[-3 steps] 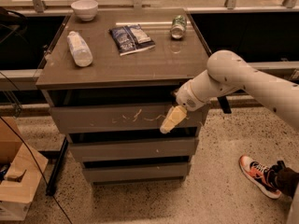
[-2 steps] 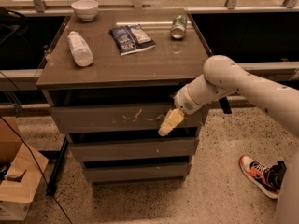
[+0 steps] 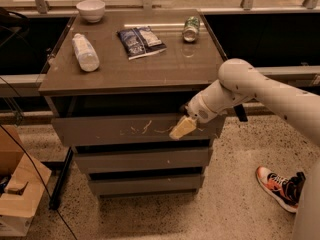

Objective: Open top drawer

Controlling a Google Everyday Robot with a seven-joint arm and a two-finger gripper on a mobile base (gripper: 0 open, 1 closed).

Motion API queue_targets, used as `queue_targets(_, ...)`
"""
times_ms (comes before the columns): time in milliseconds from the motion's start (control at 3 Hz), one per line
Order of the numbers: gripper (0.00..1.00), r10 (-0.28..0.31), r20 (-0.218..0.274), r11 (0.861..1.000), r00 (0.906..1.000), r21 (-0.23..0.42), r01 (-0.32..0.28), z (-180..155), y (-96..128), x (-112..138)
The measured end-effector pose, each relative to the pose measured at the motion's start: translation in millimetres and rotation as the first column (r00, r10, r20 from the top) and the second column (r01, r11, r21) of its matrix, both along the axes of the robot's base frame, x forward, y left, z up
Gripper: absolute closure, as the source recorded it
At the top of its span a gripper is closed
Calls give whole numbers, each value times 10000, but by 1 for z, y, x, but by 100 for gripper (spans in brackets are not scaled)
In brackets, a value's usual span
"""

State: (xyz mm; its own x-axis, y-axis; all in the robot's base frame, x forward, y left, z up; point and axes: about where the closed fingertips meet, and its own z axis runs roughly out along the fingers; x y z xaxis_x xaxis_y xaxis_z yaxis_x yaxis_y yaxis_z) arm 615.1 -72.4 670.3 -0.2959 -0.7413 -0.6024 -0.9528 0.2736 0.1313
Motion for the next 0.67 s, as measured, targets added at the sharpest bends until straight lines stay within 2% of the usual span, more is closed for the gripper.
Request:
queue_targets(333,31,0,0,10000,10000,0,0,5,0,2)
queue_targets(667,8,0,0,10000,10000,0,0,5,0,3)
